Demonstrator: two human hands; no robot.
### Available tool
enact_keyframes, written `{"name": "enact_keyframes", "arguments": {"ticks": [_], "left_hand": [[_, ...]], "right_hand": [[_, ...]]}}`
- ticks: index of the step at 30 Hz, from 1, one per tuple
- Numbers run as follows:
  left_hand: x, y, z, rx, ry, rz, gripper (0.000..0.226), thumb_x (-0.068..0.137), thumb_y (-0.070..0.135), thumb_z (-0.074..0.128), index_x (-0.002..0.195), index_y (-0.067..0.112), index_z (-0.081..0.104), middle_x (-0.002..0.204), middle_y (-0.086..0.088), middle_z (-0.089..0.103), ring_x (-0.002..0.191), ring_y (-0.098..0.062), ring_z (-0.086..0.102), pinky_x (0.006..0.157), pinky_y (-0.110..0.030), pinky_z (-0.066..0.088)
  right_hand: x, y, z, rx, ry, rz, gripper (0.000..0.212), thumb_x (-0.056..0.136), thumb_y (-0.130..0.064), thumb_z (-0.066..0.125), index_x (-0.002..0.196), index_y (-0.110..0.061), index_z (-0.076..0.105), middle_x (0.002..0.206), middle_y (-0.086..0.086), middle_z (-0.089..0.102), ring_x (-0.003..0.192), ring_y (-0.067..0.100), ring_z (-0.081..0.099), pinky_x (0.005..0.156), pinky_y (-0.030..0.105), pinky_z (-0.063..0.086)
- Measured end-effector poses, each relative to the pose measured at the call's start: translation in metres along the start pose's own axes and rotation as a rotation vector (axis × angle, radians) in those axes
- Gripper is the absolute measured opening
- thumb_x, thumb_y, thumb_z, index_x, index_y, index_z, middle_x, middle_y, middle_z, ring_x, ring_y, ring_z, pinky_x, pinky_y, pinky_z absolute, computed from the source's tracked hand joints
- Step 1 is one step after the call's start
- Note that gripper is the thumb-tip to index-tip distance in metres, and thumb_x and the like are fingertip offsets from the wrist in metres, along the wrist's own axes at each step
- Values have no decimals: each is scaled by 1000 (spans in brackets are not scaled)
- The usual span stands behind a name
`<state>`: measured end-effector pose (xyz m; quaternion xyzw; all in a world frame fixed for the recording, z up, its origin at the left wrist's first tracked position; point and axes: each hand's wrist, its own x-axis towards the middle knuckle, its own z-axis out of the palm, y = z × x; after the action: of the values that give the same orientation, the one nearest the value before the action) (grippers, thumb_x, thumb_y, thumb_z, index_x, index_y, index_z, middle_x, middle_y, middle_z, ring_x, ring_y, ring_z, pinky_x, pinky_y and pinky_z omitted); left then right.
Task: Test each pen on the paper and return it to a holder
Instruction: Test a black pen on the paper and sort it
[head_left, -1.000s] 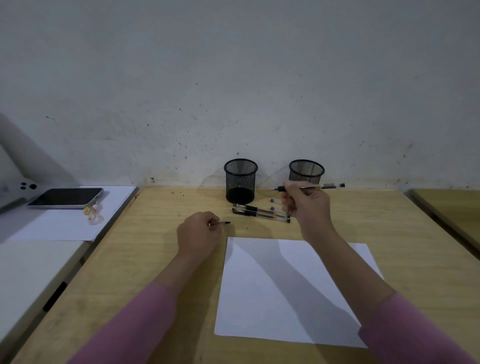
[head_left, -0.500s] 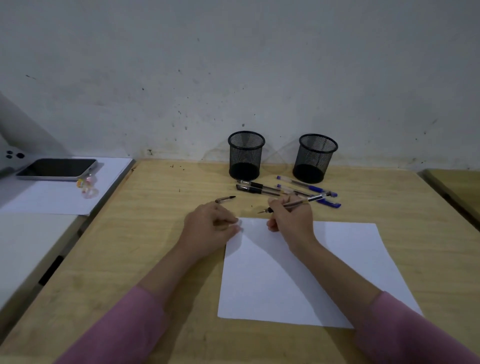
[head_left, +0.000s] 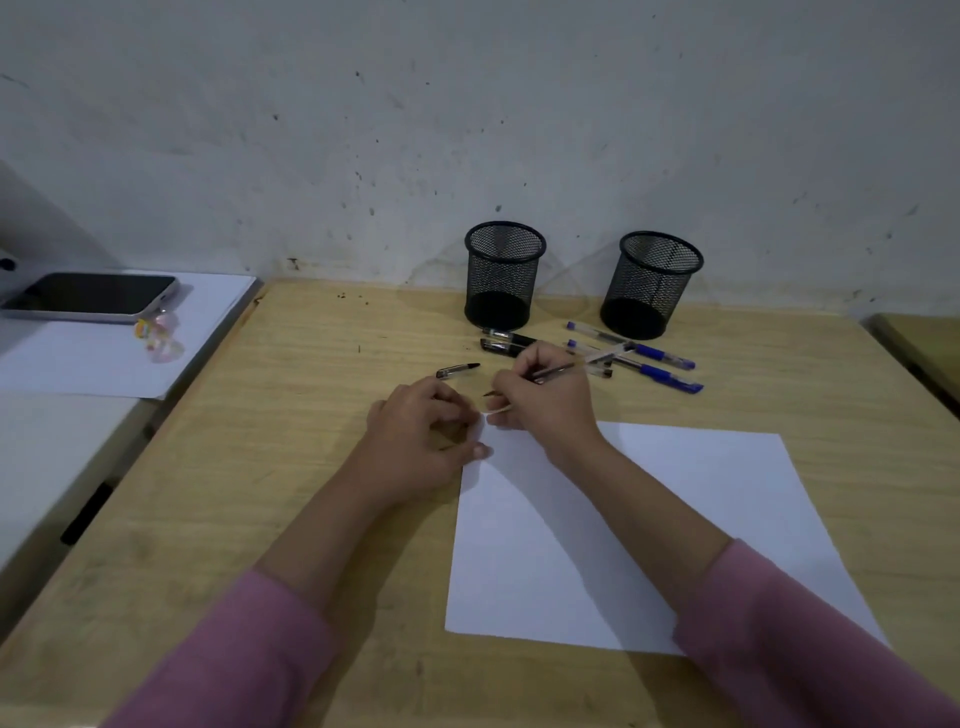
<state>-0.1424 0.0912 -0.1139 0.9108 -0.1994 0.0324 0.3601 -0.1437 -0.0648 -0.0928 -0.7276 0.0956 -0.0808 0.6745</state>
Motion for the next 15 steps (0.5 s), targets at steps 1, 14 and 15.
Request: {"name": "enact_keyframes", "arguments": {"ticks": [1, 14, 15], "left_hand": [[-1, -1, -1, 1, 8, -5, 40, 63, 50, 75, 94, 26, 72, 99, 15, 57, 100, -13, 53, 91, -49, 44], [-1, 3, -22, 181, -158, 13, 61, 53, 68, 73, 105, 38, 66, 111, 19, 48, 107, -4, 39, 88, -33, 19], [-1, 3, -23, 185, -163, 18, 63, 50, 70, 72, 105, 38, 67, 111, 19, 49, 107, -4, 40, 88, -33, 20]], "right_hand": [[0, 2, 4, -3, 8, -7, 28, 79, 2, 66, 64, -12, 47, 56, 12, 59, 49, 19, 65, 50, 31, 57], [1, 6, 4, -68, -7, -46, 31, 81, -4, 70, 62, -9, 46, 49, 11, 58, 47, 20, 68, 43, 28, 54], [2, 5, 4, -65, -20, -38, 31, 81, -4, 70, 61, -10, 46, 49, 10, 59, 48, 21, 68, 44, 29, 54]]}}
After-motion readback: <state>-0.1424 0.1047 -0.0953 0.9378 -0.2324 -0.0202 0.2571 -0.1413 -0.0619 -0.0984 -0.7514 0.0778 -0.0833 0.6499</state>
